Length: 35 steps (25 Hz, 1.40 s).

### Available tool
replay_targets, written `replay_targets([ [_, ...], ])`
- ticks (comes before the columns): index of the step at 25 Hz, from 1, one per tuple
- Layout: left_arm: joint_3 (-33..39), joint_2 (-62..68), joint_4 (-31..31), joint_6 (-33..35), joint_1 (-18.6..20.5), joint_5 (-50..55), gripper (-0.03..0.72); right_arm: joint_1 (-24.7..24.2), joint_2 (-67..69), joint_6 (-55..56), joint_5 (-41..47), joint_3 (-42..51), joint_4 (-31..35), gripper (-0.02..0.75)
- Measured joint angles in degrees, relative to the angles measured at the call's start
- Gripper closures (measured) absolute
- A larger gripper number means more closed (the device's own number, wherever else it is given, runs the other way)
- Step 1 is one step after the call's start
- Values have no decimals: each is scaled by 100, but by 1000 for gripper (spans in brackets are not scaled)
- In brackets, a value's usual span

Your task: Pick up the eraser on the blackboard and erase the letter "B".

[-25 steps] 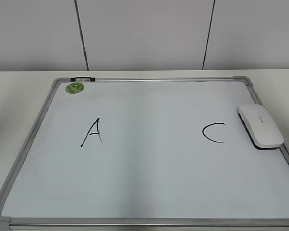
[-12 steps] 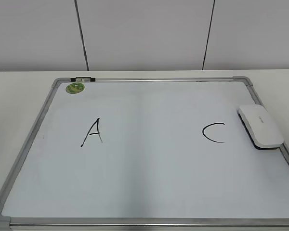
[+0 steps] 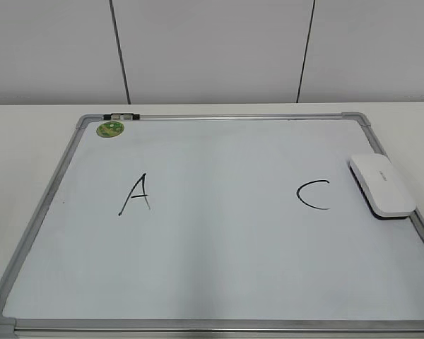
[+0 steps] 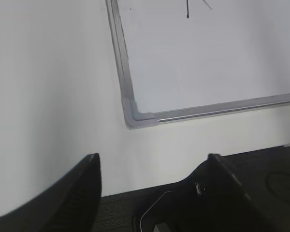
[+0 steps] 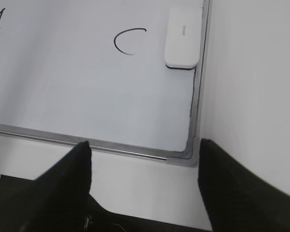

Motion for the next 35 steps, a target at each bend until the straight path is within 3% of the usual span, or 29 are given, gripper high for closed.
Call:
replay_targets([
  [9, 1013, -880, 404, 0, 0, -475, 200, 0, -393, 94, -395, 1281, -312, 208],
  [16, 1480, -975, 684, 0, 0, -933, 200, 0, -404, 355, -553, 1504, -718, 208],
  [21, 1539, -988, 764, 0, 0, -943, 200, 0, -404, 691, -491, 1605, -1159, 208],
  [35, 1539, -1001, 776, 0, 0, -963, 200, 0, -404, 764, -466, 1605, -1206, 209],
])
